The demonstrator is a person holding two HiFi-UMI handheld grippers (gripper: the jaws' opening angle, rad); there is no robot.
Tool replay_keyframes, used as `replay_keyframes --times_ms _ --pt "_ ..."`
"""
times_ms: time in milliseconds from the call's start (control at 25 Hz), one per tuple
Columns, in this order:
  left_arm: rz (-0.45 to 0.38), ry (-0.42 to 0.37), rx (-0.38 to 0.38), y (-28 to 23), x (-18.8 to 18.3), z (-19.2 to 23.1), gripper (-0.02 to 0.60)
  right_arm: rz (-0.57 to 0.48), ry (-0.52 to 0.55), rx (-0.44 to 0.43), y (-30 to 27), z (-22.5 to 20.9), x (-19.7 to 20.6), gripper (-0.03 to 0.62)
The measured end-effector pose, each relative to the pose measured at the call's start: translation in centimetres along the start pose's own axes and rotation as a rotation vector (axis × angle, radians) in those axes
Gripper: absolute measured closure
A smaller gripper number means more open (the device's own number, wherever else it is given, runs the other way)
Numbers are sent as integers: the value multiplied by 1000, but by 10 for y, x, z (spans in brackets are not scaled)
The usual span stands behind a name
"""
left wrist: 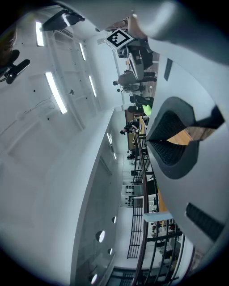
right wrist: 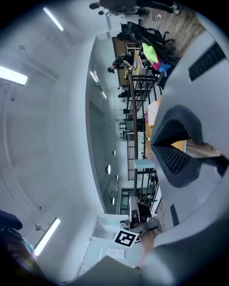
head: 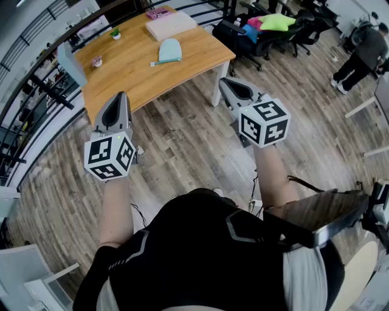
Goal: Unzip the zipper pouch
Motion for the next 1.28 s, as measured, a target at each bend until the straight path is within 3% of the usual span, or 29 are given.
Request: replay_keyframes --times_ms 520,720,920,1120,1280 --pt "26 40 12 6 4 -7 554 -42 0 -21 3 3 -10 586" --pt "41 -21 15 6 9 -13 552 -48 15 -24 3 5 -11 585" --pt "41 49 40 5 14 -13 551 -39 7 -22 3 5 -8 582" --pt "6 34 -18 10 12 -6 548 -43 5 -21 6 2 -5 537" --pt "17 14 -26 9 13 -11 431 -50 9 -26 9 -3 -4 484"
Point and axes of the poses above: the fingertips, and each gripper's own axes: y backward along the fingers, z to its left, x out of its underside, the point moved 2 cm from there along y, backward along the fingers, and after that the axes turned 3 degrees about -y, right-handed, at the moved point
